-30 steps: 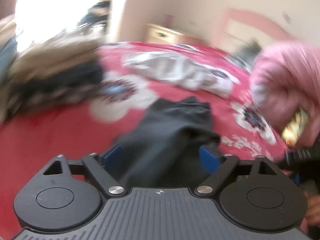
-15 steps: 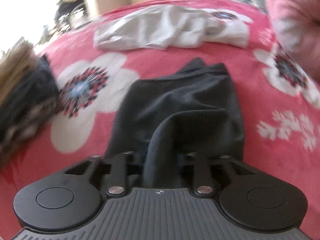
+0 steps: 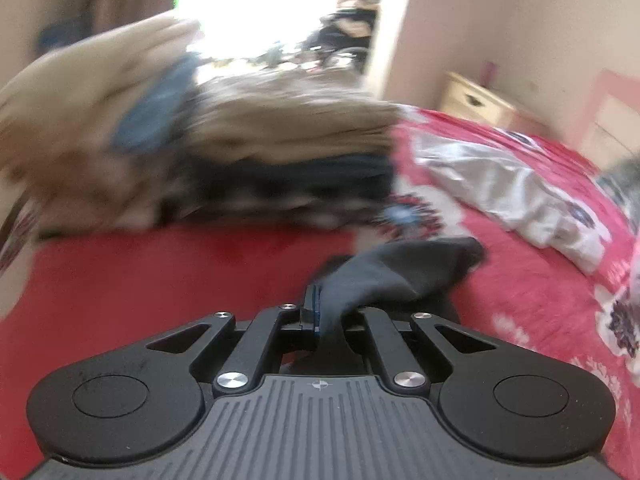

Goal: Fold clothes

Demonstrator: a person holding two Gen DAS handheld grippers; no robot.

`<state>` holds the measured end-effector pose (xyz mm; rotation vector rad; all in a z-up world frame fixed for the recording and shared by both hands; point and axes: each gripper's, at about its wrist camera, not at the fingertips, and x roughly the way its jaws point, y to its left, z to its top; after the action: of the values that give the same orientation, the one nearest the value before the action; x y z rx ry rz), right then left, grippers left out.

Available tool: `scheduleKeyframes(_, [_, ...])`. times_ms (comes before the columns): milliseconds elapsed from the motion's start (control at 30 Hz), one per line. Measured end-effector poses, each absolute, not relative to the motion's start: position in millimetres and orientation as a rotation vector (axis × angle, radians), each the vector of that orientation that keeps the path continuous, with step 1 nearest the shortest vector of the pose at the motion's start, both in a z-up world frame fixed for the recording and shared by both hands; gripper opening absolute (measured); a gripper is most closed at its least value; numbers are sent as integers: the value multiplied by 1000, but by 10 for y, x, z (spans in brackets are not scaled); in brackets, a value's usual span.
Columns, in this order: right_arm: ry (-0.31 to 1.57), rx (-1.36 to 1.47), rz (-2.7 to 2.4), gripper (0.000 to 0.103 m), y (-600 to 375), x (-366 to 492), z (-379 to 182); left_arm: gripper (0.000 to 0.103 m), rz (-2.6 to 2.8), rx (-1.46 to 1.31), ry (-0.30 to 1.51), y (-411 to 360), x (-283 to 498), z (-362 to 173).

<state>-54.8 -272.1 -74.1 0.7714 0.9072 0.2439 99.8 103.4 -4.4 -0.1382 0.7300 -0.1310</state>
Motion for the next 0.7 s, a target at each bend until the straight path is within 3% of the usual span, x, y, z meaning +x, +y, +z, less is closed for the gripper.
scheduleKeyframes(333, [684,419,534,12,-2036,-523,-1,2,113,-195,670,1984,-203,164])
scheduleKeyframes(400, [682,351,633,17,-1870,-598,60,2,164,-162,700,2137,-387,121])
scheduleKeyframes(467, [723,301,700,34,-1702,-674,60,3,195,-145,763,2273,-553,21])
scheduleKeyframes(567, [796,223,753,45,-1627,-831,-56,8,213,-139,874,2440,-765,-150])
scheduleKeyframes(700, [908,241,780,53,-1680,-961,-235,31,219,-106,924,2559,-1050,-197])
